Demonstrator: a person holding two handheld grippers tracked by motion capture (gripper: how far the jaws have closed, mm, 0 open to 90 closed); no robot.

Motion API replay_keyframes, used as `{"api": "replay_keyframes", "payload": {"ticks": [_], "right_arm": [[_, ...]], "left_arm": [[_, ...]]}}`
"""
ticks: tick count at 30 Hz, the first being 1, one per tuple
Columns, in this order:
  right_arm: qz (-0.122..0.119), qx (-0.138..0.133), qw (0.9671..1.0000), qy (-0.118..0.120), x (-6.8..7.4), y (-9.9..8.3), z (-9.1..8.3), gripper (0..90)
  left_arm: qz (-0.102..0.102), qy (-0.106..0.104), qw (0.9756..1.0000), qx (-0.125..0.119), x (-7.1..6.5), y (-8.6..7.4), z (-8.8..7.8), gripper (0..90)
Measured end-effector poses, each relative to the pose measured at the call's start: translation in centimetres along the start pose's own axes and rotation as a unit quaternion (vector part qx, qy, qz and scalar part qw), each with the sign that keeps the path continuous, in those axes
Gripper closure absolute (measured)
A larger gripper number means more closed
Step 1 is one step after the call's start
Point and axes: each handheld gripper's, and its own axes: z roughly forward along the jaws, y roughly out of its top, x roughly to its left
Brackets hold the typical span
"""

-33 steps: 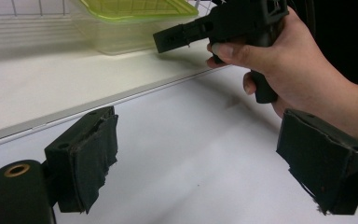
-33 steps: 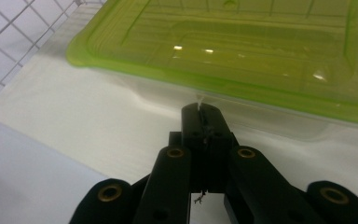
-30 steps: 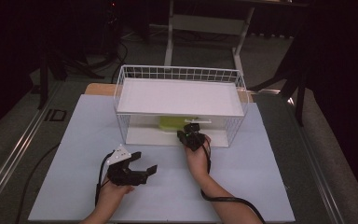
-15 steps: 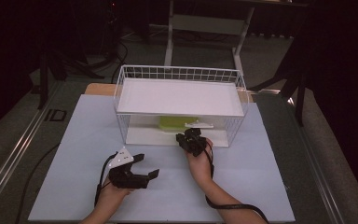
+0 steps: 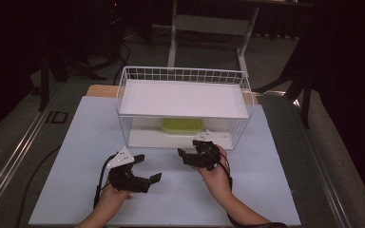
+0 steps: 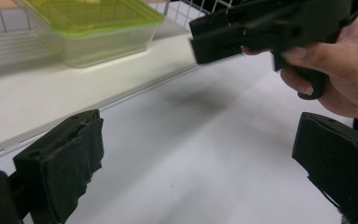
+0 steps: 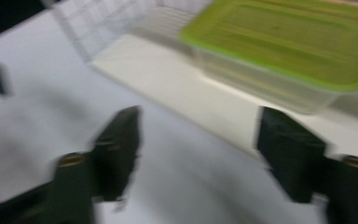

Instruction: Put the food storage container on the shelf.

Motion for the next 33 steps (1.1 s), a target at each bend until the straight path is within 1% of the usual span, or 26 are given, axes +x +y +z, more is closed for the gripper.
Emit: {"api": "replay_keyframes", "payload": {"ticks": [1, 2, 3, 4, 5, 7, 9, 11, 12, 13, 14, 15, 16, 18, 20, 22, 23, 24, 26, 28, 29, 31, 32, 33], "right_arm": [[0.002, 0.001, 0.9999, 0.012, -0.1, -0.1, -0.2, 19.6], [0.009, -0.002, 0.9995, 0.032, -0.3, -0.5, -0.6, 15.7], [0.010, -0.007, 0.9995, 0.030, -0.4, -0.7, -0.9, 15.7], [0.010, -0.007, 0.9995, 0.030, -0.4, -0.7, -0.9, 15.7], [0.000, -0.007, 0.9994, 0.033, -0.6, -1.0, -1.2, 14.9], [0.002, -0.015, 0.9992, 0.037, -0.9, -1.3, -1.6, 14.9], [-0.002, -0.017, 0.9992, 0.036, -1.0, -1.6, -1.9, 14.8], [-0.015, -0.028, 0.9992, 0.024, -1.0, -1.9, -2.3, 14.9], [-0.019, -0.029, 0.9991, 0.026, -1.0, -2.1, -2.5, 15.2], [-0.026, -0.031, 0.9988, 0.026, -1.0, -2.2, -2.7, 15.3], [-0.026, -0.031, 0.9988, 0.026, -1.0, -2.2, -2.7, 15.3], [-0.034, -0.035, 0.9985, 0.025, -1.0, -2.4, -3.1, 15.3], [-0.037, -0.036, 0.9983, 0.026, -1.0, -2.5, -3.3, 15.3], [-0.036, -0.036, 0.9983, 0.029, -1.1, -2.7, -3.9, 15.3], [-0.029, -0.038, 0.9982, 0.035, -1.2, -2.9, -4.4, 15.2], [-0.030, -0.038, 0.9983, 0.034, -1.3, -3.0, -4.7, 15.3], [-0.029, -0.040, 0.9980, 0.039, -1.4, -3.1, -4.9, 15.2], [-0.032, -0.039, 0.9981, 0.036, -1.5, -3.4, -5.4, 15.3], [-0.030, -0.040, 0.9979, 0.042, -1.6, -3.6, -5.8, 15.3], [-0.032, -0.042, 0.9978, 0.039, -1.8, -3.9, -6.2, 16.7], [-0.031, -0.042, 0.9978, 0.042, -1.9, -4.0, -6.4, 16.8], [-0.029, -0.041, 0.9979, 0.040, -2.1, -4.2, -6.8, 16.8], [-0.029, -0.043, 0.9977, 0.044, -2.3, -4.4, -7.0, 16.8], [-0.030, -0.043, 0.9977, 0.044, -2.3, -4.5, -7.2, 16.8]], "left_arm": [[0.001, -0.003, 1.0000, -0.005, 0.0, 0.0, -0.1, 2.8], [0.009, 0.005, 0.9999, -0.008, 0.1, 0.0, -0.4, 2.8], [0.014, 0.004, 0.9998, -0.012, 0.2, 0.0, -0.5, 2.8], [0.014, 0.004, 0.9998, -0.012, 0.2, 0.0, -0.5, 2.8], [0.024, 0.006, 0.9995, -0.019, 0.2, 0.1, -0.7, 2.8], [0.031, 0.012, 0.9993, -0.014, 0.3, 0.3, -0.7, 2.8], [0.028, 0.008, 0.9995, -0.016, 0.5, 0.4, -0.8, 2.8], [0.027, 0.007, 0.9995, -0.016, 0.7, 0.4, -0.8, 2.8], [0.023, 0.004, 0.9996, -0.015, 0.9, 0.5, -0.9, 2.8], [0.023, 0.007, 0.9996, -0.012, 1.1, 0.4, -1.0, 2.8], [0.023, 0.007, 0.9996, -0.012, 1.1, 0.4, -1.0, 2.8], [0.022, 0.006, 0.9997, -0.011, 1.2, 0.4, -1.0, 2.8], [0.023, 0.005, 0.9997, -0.011, 1.2, 0.4, -1.1, 2.8], [0.027, 0.002, 0.9996, -0.011, 1.3, 0.3, -1.4, 2.8], [0.030, 0.000, 0.9995, -0.012, 1.2, 0.1, -1.7, 2.8], [0.032, -0.004, 0.9994, -0.012, 1.2, 0.0, -1.9, 2.9], [0.036, -0.005, 0.9993, -0.011, 1.1, 0.0, -2.2, 2.8], [0.041, -0.005, 0.9991, -0.010, 1.0, -0.1, -2.5, 2.8], [0.046, -0.004, 0.9989, -0.007, 1.0, -0.2, -3.0, 2.8], [0.048, -0.002, 0.9988, -0.007, 0.9, -0.3, -3.5, 2.8], [0.048, -0.002, 0.9988, -0.007, 0.9, -0.3, -3.8, 2.8], [0.050, 0.000, 0.9987, -0.010, 0.9, -0.4, -4.3, 2.8], [0.050, 0.000, 0.9987, -0.010, 0.9, -0.4, -4.3, 2.8], [0.048, 0.002, 0.9988, -0.011, 0.9, -0.6, -4.8, 2.8]]}}
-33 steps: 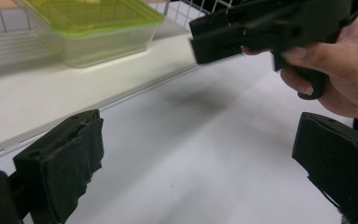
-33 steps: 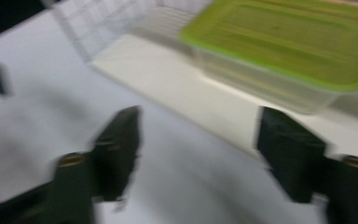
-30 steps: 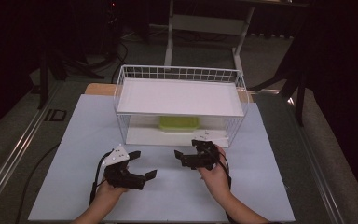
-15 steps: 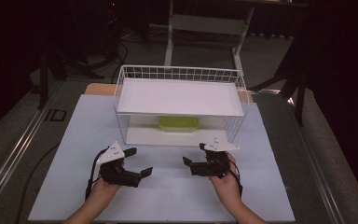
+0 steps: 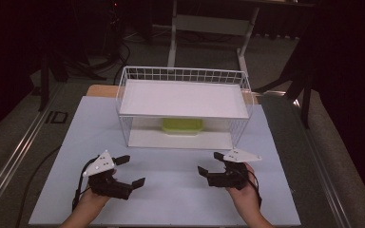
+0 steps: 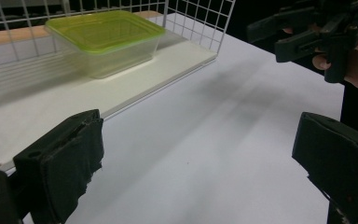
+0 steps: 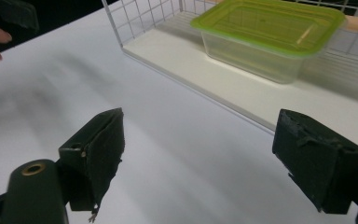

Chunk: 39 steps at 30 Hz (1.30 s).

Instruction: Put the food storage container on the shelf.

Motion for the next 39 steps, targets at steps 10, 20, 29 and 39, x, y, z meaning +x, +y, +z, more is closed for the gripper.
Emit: {"api": "replay_keyframes", "payload": {"ticks": [10, 20, 29, 39], "right_arm": [[-0.004, 0.004, 0.9996, -0.027, -0.8, -1.9, -3.3, 16.0], [0.005, 0.007, 0.9991, -0.042, -2.3, -3.5, -5.0, 16.1], [-0.001, 0.024, 0.9987, -0.044, -2.9, -4.8, -4.0, 16.1], [0.007, 0.032, 0.9988, -0.037, -3.3, -5.3, -3.3, 16.1]], "left_arm": [[0.008, 0.027, 0.9995, 0.014, 0.3, -2.1, -1.1, 2.8], [0.005, 0.028, 0.9995, 0.013, 0.5, -2.8, -1.3, 2.8], [-0.006, 0.027, 0.9996, 0.011, 0.8, -3.6, -1.2, 2.8], [-0.007, 0.030, 0.9995, 0.008, 1.0, -3.7, -1.4, 2.8]]}}
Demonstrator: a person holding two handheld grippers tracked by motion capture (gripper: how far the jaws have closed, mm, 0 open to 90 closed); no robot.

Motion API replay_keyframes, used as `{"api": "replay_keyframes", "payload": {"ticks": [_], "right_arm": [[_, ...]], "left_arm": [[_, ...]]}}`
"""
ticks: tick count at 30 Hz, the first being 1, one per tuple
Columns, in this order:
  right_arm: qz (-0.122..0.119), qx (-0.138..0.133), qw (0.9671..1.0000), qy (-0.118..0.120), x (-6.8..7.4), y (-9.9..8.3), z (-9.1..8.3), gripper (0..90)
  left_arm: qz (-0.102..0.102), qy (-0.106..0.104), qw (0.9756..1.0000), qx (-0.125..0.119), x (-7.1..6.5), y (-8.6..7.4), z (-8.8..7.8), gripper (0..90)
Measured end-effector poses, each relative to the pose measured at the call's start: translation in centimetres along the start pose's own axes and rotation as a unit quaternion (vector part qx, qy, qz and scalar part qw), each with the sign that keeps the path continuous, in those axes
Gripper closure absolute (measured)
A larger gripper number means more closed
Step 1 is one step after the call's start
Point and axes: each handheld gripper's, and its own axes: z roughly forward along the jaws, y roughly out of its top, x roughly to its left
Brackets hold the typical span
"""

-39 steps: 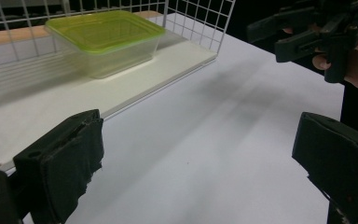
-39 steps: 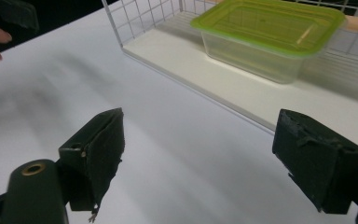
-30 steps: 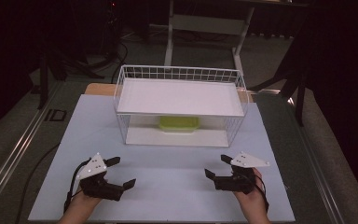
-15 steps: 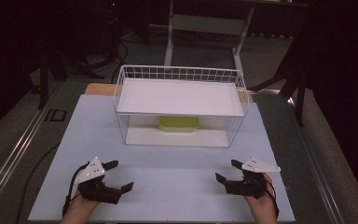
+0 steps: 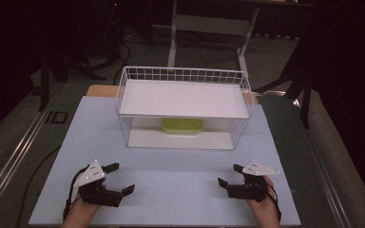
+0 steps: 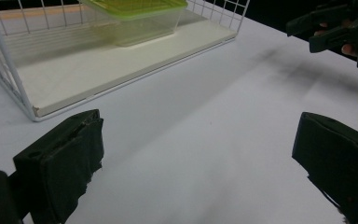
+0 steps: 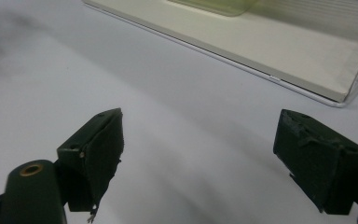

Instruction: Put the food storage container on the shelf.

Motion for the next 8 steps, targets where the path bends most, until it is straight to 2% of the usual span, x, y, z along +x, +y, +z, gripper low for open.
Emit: {"api": "replay_keyframes", "payload": {"ticks": [4, 8], "right_arm": [[0.003, 0.001, 1.0000, 0.002, -0.01, -0.04, 0.09, 16.1], [0.003, 0.002, 1.0000, 0.002, -0.02, -0.04, 0.15, 16.1]], "left_arm": [[-0.003, -0.001, 1.0000, 0.001, 0.04, -0.10, 0.13, 2.8], [0.005, -0.004, 1.0000, 0.004, -0.18, -0.10, 0.34, 2.8]]}}
